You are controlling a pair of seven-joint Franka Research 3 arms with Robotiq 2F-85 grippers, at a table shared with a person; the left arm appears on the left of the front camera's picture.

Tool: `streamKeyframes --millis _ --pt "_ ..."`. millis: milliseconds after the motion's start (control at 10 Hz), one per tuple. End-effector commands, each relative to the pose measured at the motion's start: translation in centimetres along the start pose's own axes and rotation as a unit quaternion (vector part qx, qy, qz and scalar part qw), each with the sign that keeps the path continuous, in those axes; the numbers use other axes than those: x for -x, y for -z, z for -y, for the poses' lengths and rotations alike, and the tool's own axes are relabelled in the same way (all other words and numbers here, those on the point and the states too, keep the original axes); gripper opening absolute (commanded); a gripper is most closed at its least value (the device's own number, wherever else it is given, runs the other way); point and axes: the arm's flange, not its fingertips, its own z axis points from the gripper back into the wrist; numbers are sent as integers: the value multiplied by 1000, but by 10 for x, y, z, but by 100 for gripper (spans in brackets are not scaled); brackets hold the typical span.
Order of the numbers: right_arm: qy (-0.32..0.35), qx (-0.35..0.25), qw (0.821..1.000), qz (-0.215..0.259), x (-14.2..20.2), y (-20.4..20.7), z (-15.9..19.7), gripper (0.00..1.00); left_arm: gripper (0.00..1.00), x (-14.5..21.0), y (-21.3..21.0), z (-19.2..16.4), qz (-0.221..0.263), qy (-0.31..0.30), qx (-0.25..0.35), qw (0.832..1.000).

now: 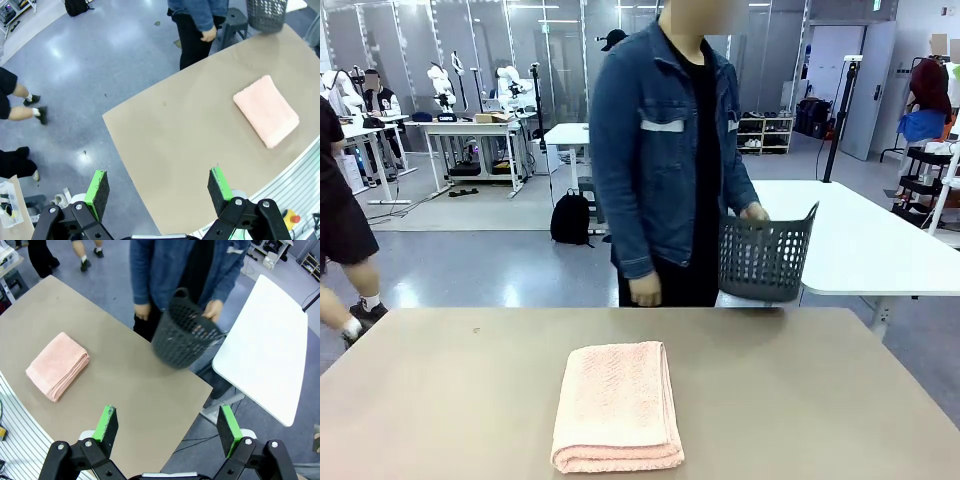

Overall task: Fold the towel.
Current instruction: Pick up the 100 cm Hotel Towel and place it on the left side of the table.

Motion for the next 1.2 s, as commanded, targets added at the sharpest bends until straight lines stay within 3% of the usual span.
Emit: streamKeyframes --millis 0,400,700,1100 --pt "-1 0 1000 -4 1 -1 0 100 100 1 -3 0 -3 4 2 1000" --pt "-1 0 1000 -4 1 -1 0 100 100 0 0 0 0 0 0 1000" --pt "-1 0 1000 -4 1 -1 0 100 100 17 107 47 -24 -70 111 991" --pt "-1 0 1000 -4 1 -1 0 100 100 74 245 115 -38 -144 179 973"
